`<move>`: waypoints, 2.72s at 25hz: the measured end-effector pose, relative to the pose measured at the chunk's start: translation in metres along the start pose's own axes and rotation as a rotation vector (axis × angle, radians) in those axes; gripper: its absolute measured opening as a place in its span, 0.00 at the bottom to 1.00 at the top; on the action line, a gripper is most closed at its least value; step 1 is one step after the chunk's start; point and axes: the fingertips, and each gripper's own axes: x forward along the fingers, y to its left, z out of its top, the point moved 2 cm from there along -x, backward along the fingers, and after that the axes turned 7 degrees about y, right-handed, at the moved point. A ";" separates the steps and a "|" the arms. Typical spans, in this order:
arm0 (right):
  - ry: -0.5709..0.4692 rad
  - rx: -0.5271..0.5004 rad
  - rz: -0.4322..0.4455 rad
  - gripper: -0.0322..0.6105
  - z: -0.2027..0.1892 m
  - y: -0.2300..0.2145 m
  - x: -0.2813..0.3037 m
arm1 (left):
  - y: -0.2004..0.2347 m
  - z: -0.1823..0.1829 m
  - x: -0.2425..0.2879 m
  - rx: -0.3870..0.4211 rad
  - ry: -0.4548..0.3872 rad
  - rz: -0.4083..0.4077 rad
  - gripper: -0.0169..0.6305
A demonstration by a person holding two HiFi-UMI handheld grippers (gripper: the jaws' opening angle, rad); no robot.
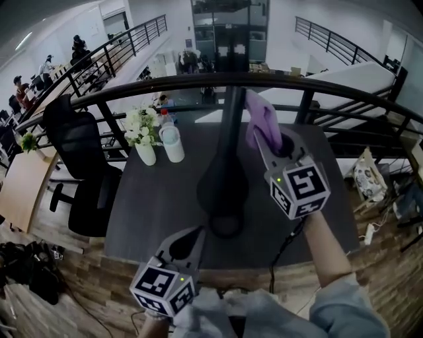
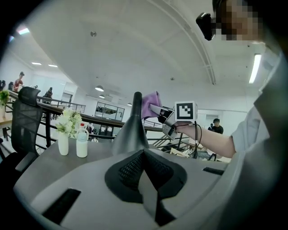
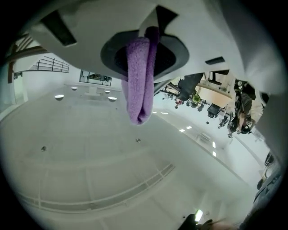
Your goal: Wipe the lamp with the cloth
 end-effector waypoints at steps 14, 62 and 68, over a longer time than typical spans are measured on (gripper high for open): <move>0.103 -0.104 0.204 0.13 -0.051 0.058 -0.019 | -0.011 -0.020 -0.005 -0.026 0.013 0.017 0.05; 0.306 -0.039 -0.227 0.13 -0.022 0.123 -0.034 | 0.106 -0.007 -0.031 0.081 0.057 -0.259 0.05; 0.349 -0.067 -0.174 0.13 -0.031 0.155 -0.018 | 0.119 -0.007 -0.039 0.078 0.051 -0.261 0.05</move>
